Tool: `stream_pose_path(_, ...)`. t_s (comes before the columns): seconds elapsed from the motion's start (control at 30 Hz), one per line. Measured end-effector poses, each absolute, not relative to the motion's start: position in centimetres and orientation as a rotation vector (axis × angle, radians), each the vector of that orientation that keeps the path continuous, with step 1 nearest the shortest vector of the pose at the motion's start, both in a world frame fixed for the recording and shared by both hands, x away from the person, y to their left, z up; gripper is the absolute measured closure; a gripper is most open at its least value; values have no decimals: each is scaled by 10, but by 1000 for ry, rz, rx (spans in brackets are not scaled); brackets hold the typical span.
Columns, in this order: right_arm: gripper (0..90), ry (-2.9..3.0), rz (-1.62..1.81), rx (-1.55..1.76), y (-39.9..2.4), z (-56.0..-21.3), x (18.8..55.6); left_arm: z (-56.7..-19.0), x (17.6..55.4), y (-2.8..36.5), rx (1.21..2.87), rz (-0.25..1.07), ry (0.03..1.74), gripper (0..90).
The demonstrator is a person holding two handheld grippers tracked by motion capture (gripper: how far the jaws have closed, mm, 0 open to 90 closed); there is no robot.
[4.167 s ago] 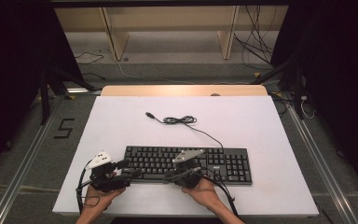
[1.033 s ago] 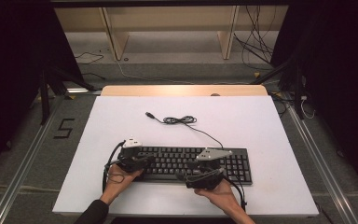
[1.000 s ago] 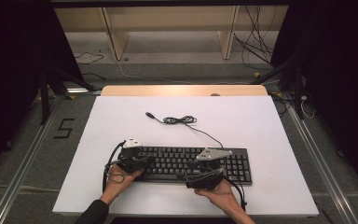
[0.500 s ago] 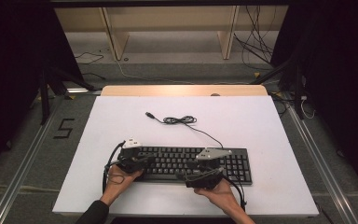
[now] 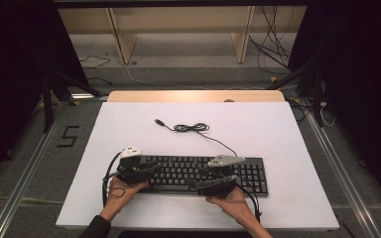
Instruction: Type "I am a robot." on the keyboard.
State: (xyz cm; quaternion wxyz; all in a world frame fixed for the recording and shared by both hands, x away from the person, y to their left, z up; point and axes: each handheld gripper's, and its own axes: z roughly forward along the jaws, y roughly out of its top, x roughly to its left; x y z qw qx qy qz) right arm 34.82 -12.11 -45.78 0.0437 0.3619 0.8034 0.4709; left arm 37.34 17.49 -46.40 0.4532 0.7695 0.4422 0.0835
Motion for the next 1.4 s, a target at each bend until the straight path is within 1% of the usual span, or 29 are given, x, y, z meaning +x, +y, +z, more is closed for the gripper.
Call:
stream_pose_path(0.1,399,2455,1431,1115,-120,-458,350,-462,370,177,1889,202,1087,558)
stream_pose_path(0.17,409,2455,1429,1116,-120,-459,352,-460,367,178,1874,196,1073,526)
stream_pose_path(0.23,417,2456,1421,1119,-119,-459,353,-459,365,180,1868,196,1070,475)
stream_pose_path(0.37,451,2458,1402,1131,-118,-459,356,-457,359,182,1859,195,1063,421)
stream_pose_path(0.93,714,2475,1349,1161,-110,-463,371,-456,346,189,1828,206,1057,342)
stream_pose_path(1.13,811,2485,1329,1154,-106,-465,376,-456,343,192,1819,208,1053,331)
stream_pose_path(1.27,866,2489,1320,1152,-104,-465,378,-456,341,193,1815,212,1053,326)
stream_pose_path(1.4,900,2491,1306,1164,-103,-466,381,-455,339,194,1806,215,1048,324)
